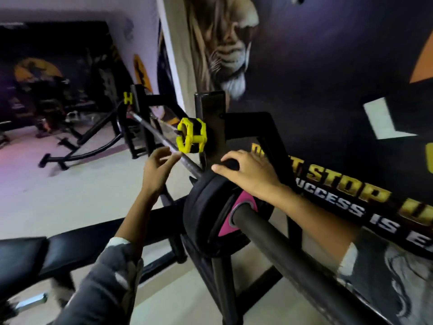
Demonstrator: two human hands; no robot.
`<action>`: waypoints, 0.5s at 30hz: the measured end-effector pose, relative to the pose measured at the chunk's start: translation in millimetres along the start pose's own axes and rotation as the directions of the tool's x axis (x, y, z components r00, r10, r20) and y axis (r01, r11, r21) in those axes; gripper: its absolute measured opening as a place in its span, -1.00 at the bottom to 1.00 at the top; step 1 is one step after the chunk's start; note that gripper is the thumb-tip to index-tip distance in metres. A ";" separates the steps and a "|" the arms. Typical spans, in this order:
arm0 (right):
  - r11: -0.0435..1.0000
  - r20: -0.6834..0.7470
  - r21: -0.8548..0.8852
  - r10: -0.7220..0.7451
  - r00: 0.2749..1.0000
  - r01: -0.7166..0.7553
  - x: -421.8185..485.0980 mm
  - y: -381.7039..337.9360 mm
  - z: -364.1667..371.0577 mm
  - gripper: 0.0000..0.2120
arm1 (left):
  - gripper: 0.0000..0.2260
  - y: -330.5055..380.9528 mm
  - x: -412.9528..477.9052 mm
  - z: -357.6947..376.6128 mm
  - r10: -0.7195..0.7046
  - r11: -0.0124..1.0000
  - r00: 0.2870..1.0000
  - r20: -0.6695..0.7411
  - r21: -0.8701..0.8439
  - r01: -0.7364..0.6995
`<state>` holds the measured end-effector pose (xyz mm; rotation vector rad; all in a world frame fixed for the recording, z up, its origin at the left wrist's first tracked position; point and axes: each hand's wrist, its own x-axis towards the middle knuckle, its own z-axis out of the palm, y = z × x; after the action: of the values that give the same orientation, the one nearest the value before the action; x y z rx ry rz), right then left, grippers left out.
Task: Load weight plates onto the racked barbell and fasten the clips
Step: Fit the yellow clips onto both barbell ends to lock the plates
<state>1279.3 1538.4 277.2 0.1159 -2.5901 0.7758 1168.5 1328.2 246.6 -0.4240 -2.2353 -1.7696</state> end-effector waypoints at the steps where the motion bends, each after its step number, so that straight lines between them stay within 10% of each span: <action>1: 1.000 -0.009 -0.016 0.016 1.000 -0.016 -1.4 -3.1 1.5 -0.61 | -0.53 -1.6 13.1 2.7 0.013 1.000 1.000 0.008 0.002 -0.013; 11: 0.997 -0.043 -0.041 0.057 0.997 -0.059 -9.1 -8.9 3.5 -0.68 | -0.22 -3.4 74.4 51.0 0.021 0.995 0.999 0.033 -0.098 -0.017; 15: 0.997 -0.034 -0.049 0.061 0.998 -0.063 -9.7 -11.3 2.7 -0.66 | -0.44 11.4 61.9 51.9 -0.037 0.965 0.998 -0.053 -0.261 0.022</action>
<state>1289.3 1527.0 276.7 0.0078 -2.5910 0.7284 1114.6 1385.4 268.4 -0.3876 -1.9863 -2.0728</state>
